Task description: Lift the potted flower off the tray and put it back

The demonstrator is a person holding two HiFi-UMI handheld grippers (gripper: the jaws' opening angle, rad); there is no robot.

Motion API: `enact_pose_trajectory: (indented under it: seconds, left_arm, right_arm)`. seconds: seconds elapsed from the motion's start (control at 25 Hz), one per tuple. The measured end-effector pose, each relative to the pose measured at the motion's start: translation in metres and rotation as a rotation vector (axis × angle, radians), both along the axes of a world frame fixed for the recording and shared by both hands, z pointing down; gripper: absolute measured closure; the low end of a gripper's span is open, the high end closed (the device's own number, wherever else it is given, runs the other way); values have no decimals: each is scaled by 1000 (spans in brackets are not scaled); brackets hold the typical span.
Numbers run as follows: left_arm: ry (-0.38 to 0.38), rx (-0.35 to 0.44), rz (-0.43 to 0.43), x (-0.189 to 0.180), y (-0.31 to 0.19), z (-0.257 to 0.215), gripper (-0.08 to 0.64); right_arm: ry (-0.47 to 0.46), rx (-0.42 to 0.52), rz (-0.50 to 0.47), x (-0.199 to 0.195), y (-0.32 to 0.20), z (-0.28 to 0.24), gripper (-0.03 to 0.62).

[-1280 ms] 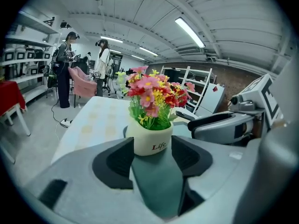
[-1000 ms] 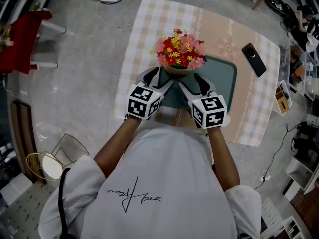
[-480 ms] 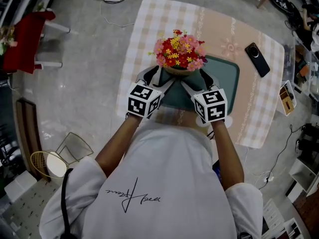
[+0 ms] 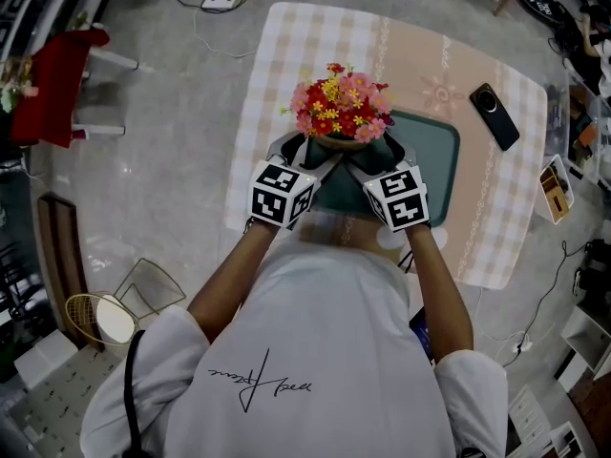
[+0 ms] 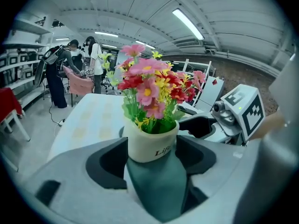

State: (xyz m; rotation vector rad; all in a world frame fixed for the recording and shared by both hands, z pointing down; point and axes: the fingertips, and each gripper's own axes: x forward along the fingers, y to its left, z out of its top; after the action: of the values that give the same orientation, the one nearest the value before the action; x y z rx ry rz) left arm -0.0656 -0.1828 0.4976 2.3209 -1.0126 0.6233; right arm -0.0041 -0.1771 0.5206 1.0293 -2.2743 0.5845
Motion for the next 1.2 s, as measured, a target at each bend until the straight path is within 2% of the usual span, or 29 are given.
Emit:
enact_pose_trajectory:
  seconds: [0.2,0.4,0.68,0.84,1.2]
  left_arm:
    - [9,-3,15,4,-5,1,224]
    - [21,14,10,8,-10,0,174]
    - [22,19,46,11,-17,4,173]
    - [-4,47,79,15,-15,5,175]
    - [11,68,78,11,-17,5,181]
  right_arm:
    - [-5,30,-16,-6,-8,2,189]
    - [-28,67,-32,-12,-13,-2,189]
    - [-40,96,-36,-17,-22,2,190]
    - [-21,111,-49,-14,-20,5,190]
    - [-32,115,-37,-17,-23,5,192]
